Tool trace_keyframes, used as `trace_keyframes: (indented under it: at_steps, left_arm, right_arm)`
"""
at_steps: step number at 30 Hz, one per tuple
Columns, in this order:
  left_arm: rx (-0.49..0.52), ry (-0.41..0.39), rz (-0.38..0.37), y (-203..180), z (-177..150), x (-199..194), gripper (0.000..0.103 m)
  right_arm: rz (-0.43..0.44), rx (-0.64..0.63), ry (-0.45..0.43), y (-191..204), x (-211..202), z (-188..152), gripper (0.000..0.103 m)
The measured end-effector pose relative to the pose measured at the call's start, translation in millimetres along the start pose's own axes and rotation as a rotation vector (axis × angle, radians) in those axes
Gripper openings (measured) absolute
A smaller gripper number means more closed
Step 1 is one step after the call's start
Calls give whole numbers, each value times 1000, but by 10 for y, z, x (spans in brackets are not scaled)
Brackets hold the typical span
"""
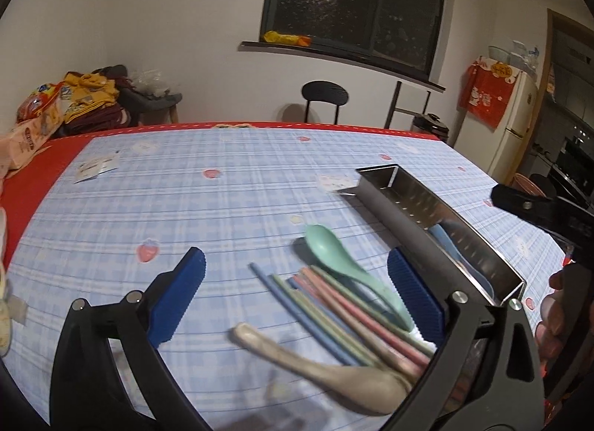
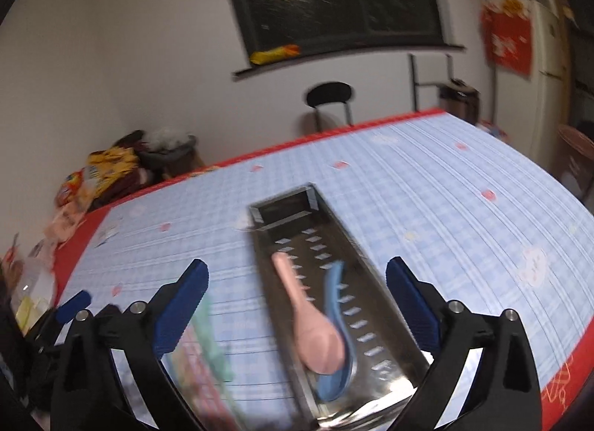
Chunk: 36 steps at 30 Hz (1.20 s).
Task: Organize utensils
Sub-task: 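Move the left tool to the beige spoon handle beside the chopsticks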
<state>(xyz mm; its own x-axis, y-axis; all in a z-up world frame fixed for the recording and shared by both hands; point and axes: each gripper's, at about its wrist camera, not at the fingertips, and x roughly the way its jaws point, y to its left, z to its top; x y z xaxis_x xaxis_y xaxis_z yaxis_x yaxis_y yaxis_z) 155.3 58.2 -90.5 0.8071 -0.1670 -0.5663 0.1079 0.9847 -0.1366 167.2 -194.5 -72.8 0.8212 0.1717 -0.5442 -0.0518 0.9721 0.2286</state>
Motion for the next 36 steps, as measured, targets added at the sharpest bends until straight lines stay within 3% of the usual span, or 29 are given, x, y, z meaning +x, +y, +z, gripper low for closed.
trace_keyframes:
  at_steps: [3, 9, 13, 15, 21, 25, 27, 29, 36]
  left_arm:
    - [-14, 30, 19, 138, -23, -43, 97]
    - [1, 97, 123, 365, -168, -88, 97]
    - [-40, 143, 97, 480, -279, -66, 97]
    - [-60, 158, 51, 486, -307, -38, 97]
    - [-2, 180, 37, 304, -381, 8, 97]
    - [-53, 204, 33, 325, -370, 58, 95]
    - [-120, 231, 18, 356, -370, 77, 87]
    - [-178, 266, -25, 355, -394, 92, 73]
    - [-350, 349, -119, 206, -548, 108, 53]
  right_arm:
    - [120, -89, -34, 241, -57, -4, 95]
    - [214, -304, -73, 677, -34, -52, 95]
    - [302, -431, -45, 857, 34, -248, 94]
    - [321, -456, -3, 875, 101, -330, 77]
    - [424, -291, 148, 678, 291, -314, 43]
    - [505, -161, 223, 566, 395, -310, 41]
    - [499, -137, 229, 529, 404, -312, 41]
    - [487, -120, 232, 503, 412, -315, 41]
    - [423, -73, 258, 402, 502, -333, 41]
